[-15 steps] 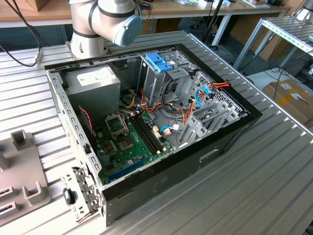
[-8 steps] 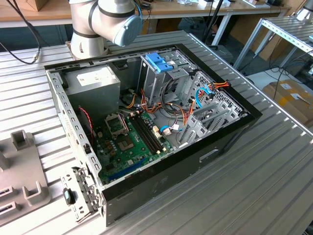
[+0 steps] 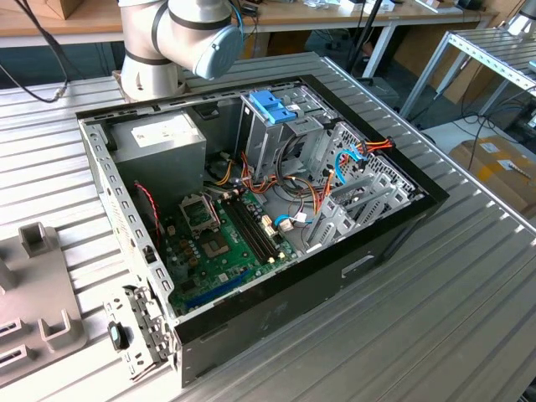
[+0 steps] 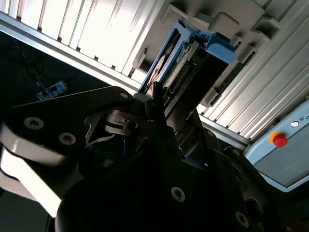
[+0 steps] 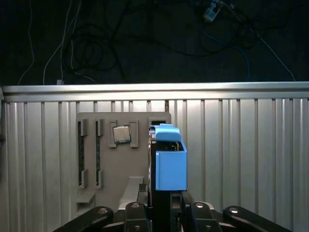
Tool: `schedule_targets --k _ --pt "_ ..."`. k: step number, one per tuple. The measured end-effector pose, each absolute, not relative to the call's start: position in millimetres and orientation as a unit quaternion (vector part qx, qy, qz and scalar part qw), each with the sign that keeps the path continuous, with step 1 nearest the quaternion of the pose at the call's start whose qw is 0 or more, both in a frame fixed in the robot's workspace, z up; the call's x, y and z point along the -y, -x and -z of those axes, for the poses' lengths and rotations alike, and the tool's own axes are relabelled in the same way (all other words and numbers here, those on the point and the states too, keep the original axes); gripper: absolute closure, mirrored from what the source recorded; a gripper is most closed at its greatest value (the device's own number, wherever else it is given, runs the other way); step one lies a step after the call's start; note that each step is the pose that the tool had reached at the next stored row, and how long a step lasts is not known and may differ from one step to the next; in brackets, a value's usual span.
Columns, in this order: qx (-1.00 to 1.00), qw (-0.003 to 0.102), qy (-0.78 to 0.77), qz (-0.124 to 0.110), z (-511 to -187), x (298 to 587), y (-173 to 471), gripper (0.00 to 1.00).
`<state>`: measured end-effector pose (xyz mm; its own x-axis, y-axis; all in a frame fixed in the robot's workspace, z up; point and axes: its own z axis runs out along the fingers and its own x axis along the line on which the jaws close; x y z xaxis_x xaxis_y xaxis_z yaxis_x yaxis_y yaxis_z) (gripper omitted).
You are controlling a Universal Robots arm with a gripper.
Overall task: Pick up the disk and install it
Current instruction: 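Pick up the disk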
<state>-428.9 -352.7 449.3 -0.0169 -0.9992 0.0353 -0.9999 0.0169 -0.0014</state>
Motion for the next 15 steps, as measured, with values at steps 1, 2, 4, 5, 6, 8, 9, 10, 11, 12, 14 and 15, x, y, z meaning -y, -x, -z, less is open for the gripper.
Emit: schedule_targets --k 1,2,4,5,6,8,9,10,11,12,14,15 --pt "0.713 0.012 -0.701 -0.013 -451.3 352.7 428.8 0.65" --pt "0.713 0.012 -0.701 -0.013 -452.8 352.7 428.9 0.65" --pt "0.713 0.012 -0.701 -0.013 -455.8 352.8 428.9 0.65" --pt "0.713 0.012 -0.701 -0.013 -457.6 352.7 428.8 0.65" --pt "0.713 0.012 -0.701 -0.013 -458.9 352.7 428.8 0.65" --pt "0.713 0.012 -0.701 -0.013 -462.5 352.7 428.8 0.65" --pt "0.713 0.012 -0.701 -0.013 -464.4 352.7 428.9 0.65" --pt "0.713 0.012 -0.701 -0.013 -467.5 352.7 428.9 0.65" --pt "0.713 0.012 -0.701 -0.013 -470.0 352.7 428.8 0.65" --pt "0.713 0.012 -0.701 -0.013 -472.7 352.8 428.8 0.65" --pt "0.713 0.012 -0.701 -0.013 -476.5 352.7 428.9 0.65" --pt "0.713 0.012 -0.701 -0.013 -479.4 352.8 428.8 0.65"
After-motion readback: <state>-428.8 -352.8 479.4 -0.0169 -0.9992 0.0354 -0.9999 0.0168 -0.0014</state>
